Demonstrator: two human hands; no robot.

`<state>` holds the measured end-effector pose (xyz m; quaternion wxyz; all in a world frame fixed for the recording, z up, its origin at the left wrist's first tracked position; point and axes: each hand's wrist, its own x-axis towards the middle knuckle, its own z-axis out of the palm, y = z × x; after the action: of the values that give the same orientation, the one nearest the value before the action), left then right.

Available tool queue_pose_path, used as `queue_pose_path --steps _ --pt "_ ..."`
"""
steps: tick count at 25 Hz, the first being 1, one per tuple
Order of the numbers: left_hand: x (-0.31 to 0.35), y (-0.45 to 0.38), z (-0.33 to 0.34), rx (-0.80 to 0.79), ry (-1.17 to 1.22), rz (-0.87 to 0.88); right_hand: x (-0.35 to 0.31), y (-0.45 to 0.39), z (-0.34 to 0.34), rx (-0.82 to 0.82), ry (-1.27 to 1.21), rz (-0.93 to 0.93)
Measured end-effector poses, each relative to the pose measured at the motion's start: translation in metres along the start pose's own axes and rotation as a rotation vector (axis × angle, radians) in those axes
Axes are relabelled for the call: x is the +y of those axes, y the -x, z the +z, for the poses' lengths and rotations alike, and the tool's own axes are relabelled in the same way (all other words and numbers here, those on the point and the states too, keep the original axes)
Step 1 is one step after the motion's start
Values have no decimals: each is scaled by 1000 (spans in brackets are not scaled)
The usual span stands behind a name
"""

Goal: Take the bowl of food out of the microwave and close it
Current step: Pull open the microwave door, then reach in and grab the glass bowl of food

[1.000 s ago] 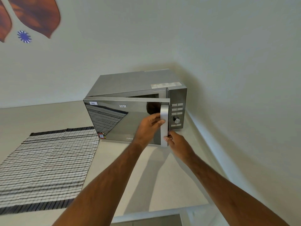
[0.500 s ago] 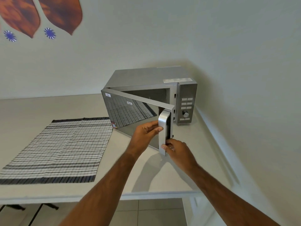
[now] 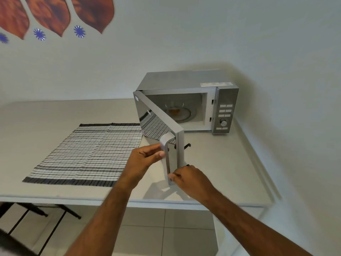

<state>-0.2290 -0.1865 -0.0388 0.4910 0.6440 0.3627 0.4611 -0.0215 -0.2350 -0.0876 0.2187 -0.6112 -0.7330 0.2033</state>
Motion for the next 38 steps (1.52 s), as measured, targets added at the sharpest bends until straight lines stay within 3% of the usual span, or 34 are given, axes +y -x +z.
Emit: queue_pose_path --steps 5,12,25,29,32,35,38 --pt "-3 34 -56 72 68 -33 -10 1 13 -83 -127 1" --pt "-12 58 -114 262 166 -7 29 1 14 -93 -177 109" --pt "3 66 -131 487 233 -71 104 -3 -12 29 -225 209" --pt "46 54 -112 752 58 -1 112 -8 -23 68 -165 206" --pt "92 46 -82 843 -194 204 118 -16 -32 88 -235 221" --pt "120 40 -43 726 -575 401 124 -27 -43 91 -287 221" --pt "124 27 0 514 -656 420 124 -39 -52 92 -335 217"
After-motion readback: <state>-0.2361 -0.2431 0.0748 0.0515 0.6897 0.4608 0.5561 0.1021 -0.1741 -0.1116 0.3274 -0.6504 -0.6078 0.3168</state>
